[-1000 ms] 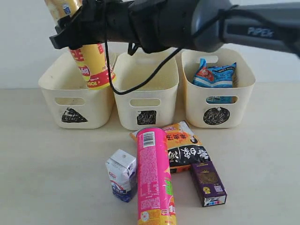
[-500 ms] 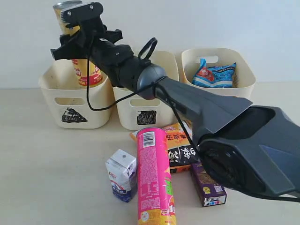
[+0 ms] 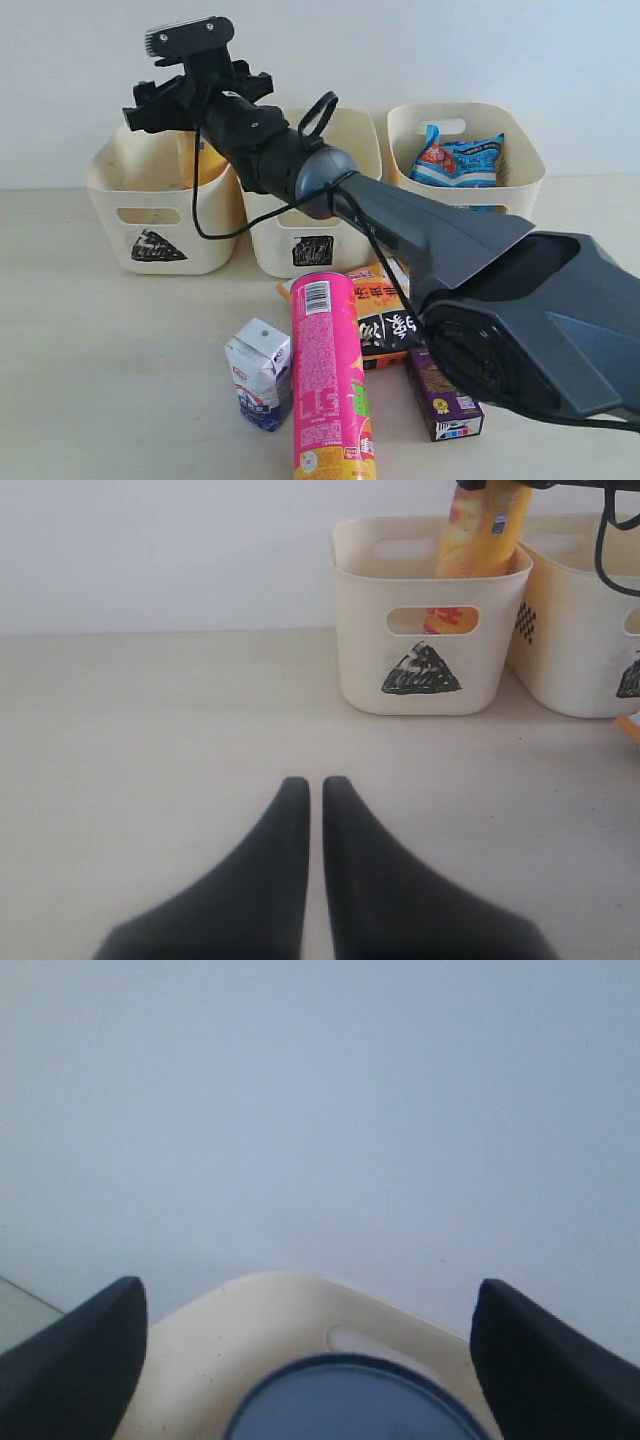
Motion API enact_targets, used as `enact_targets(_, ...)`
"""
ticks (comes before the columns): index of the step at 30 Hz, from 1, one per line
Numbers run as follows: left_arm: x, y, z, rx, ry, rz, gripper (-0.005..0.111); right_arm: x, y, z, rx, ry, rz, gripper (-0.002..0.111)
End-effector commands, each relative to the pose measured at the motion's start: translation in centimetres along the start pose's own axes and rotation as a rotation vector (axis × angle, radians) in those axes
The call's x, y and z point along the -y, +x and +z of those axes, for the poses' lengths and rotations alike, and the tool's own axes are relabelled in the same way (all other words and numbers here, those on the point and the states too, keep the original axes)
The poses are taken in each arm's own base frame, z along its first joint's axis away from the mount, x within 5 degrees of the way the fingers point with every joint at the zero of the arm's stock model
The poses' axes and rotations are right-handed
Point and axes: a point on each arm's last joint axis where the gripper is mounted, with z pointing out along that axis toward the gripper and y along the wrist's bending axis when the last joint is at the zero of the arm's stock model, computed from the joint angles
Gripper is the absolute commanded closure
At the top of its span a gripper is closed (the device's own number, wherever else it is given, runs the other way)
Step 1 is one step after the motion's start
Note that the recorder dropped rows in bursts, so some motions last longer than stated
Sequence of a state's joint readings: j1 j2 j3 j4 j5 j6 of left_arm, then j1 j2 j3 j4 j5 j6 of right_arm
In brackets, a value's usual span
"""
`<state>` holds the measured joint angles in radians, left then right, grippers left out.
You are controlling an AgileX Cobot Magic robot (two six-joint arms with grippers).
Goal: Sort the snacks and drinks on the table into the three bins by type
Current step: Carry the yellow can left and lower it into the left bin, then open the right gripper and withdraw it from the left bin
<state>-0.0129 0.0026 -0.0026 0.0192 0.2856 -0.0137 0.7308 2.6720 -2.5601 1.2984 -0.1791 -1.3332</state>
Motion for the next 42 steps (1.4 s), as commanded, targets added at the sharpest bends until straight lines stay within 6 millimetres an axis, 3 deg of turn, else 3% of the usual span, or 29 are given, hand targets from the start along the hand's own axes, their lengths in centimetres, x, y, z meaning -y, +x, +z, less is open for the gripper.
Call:
enact_targets(1,0.0,0.0,0.0,0.008,-0.002,0.000,0.103,0.4,-1.6,-0.2,0.033,0.015,0.006,0.029)
enact_targets(4,0.0,0.0,0.0,0.008,-0.002,0.000,0.103,0.4,-2.7,-0.4,0.050,0.016,0.000,0.029)
enact_targets(10,0.0,0.0,0.0,0.008,-0.002,0.000,0.103,0.0,-6.9,-1.5,0.104,-0.053,0.025,0.029)
enact_targets(16,0.0,0.0,0.0,0.008,-0.002,0.000,0.103,-1.3,-8.2,-2.1,0.094,-0.214,0.042,0.031)
enact_targets(18,0.0,0.0,0.0,0.008,-0.002,0.000,0.103,-2.2,-8.5,-2.5,0.078,-0.321,0.040,0.039)
enact_targets(21,0.0,0.0,0.0,0.008,-0.002,0.000,0.103,-3.6,-8.2,-3.1,0.034,-0.494,0.007,0.065)
enact_targets(24,0.0,0.0,0.0,0.008,-0.002,0.000,0.103,-4.5,-7.3,-3.7,-0.039,-0.622,-0.082,0.108)
enact_targets(29,0.0,0.0,0.0,0.008,-0.002,0.000,0.103,-4.9,-5.3,-4.8,-0.258,-0.740,-0.261,0.107)
enact_targets(34,0.0,0.0,0.0,0.008,-0.002,0.000,0.103,-3.8,-4.7,-5.9,-0.527,-0.674,-0.339,0.109)
enact_targets(42,0.0,0.0,0.0,0.008,-0.002,0.000,0.103,-2.6,-7.8,-9.6,-0.786,-0.727,-0.392,0.109)
